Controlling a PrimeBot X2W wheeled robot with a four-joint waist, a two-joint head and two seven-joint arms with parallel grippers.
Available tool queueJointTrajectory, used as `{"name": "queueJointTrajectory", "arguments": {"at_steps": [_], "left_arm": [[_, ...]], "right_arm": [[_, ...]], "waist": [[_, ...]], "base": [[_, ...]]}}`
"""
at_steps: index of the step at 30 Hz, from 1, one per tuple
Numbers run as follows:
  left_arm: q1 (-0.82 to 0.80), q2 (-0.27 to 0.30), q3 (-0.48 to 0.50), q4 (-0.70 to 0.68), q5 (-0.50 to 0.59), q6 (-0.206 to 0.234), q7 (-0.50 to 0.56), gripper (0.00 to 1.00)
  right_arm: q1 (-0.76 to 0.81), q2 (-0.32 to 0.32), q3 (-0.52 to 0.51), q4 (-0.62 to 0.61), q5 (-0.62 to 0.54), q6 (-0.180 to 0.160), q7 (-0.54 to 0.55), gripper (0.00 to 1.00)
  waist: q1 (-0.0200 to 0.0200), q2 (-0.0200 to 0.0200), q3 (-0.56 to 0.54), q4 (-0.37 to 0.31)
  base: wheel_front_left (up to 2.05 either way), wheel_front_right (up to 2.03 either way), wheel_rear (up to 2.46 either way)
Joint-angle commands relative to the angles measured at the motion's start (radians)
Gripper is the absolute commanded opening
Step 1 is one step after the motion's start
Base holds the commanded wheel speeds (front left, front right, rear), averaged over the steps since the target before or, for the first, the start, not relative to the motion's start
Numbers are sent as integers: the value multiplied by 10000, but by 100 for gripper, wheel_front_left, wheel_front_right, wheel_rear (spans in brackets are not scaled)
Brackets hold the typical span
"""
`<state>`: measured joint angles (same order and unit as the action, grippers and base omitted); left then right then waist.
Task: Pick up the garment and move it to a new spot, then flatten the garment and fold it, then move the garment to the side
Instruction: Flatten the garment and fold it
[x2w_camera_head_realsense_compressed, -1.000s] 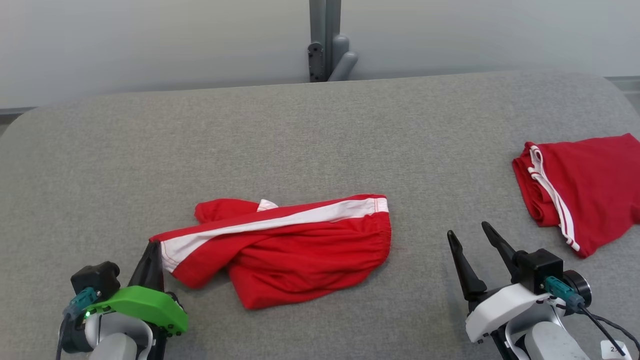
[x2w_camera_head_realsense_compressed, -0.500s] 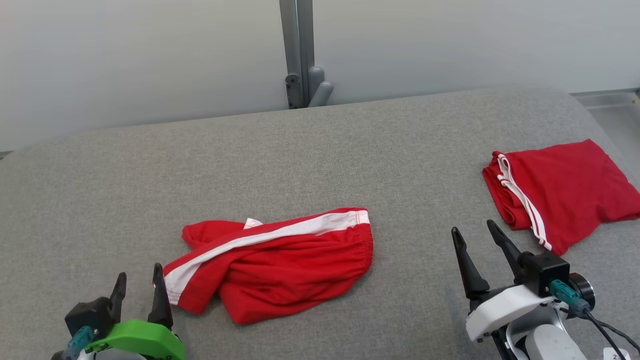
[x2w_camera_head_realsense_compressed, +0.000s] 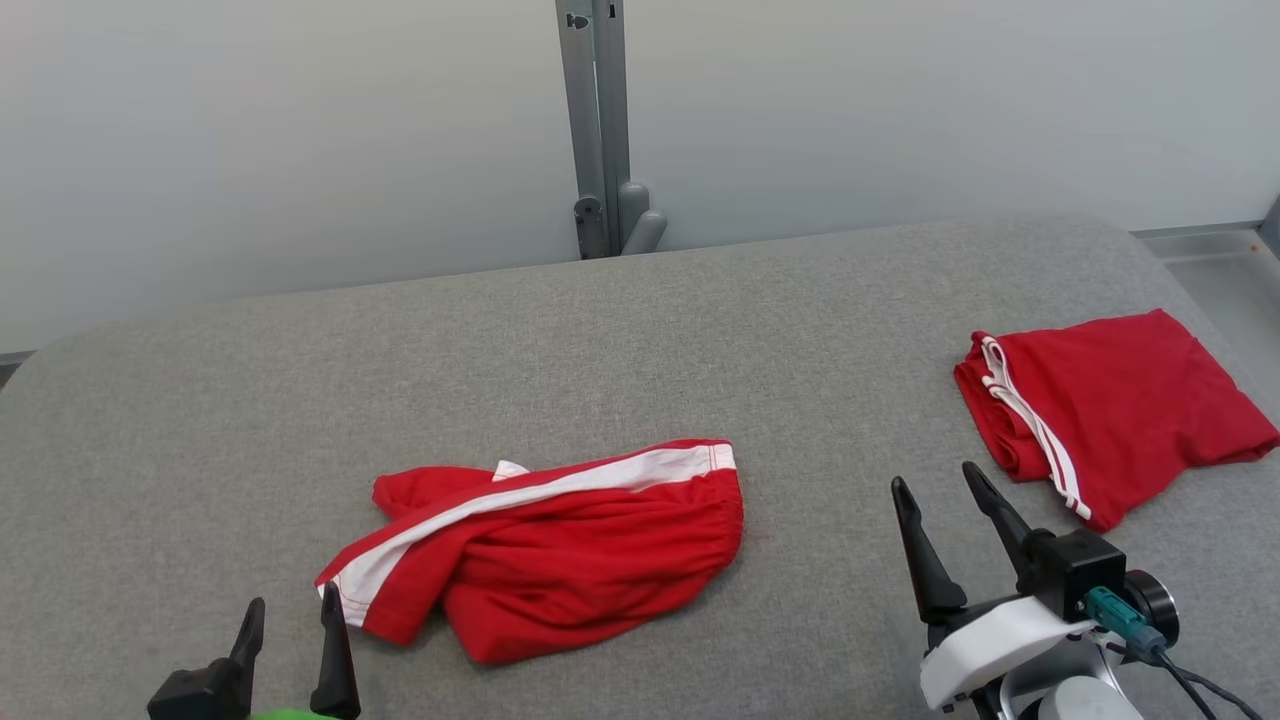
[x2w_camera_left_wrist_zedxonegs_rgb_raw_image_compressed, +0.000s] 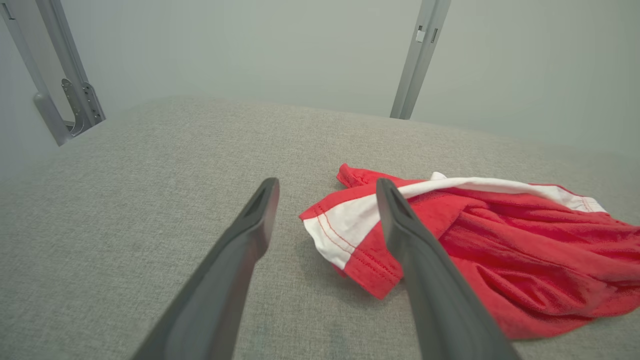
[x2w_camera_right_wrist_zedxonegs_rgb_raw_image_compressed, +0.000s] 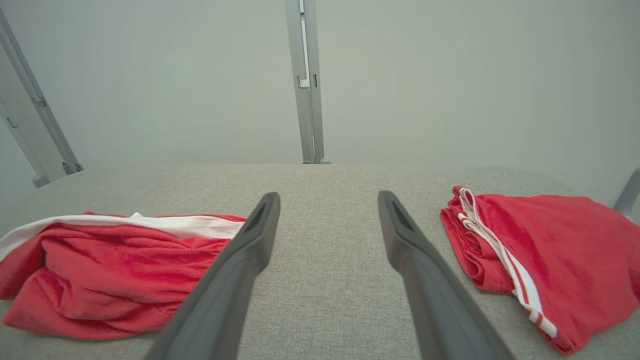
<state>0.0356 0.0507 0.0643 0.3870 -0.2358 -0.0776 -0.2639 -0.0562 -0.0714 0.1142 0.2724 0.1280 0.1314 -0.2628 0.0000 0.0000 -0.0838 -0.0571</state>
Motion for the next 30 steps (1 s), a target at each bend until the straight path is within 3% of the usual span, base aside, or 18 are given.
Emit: {"name": "queueJointTrajectory", "arguments": {"at_steps": [1, 11, 30], "left_arm": [[181, 9, -61, -63, 4, 46, -1, 100], [332, 13, -569, -39, -183, 236, -1, 100], [-640, 15, -580, 1008, -2202, -543, -2, 100]], "right_arm": [[166, 32, 11, -45, -48, -16, -22, 100], [305, 91, 144, 26, -5, -16, -24, 100], [-211, -157, 619, 5, 265, -16, -24, 100]], "waist": [[0, 0, -64, 1], [0, 0, -25, 42], [0, 0, 1199, 44]], "base": [[0, 0, 0], [0, 0, 0], [0, 0, 0]]}}
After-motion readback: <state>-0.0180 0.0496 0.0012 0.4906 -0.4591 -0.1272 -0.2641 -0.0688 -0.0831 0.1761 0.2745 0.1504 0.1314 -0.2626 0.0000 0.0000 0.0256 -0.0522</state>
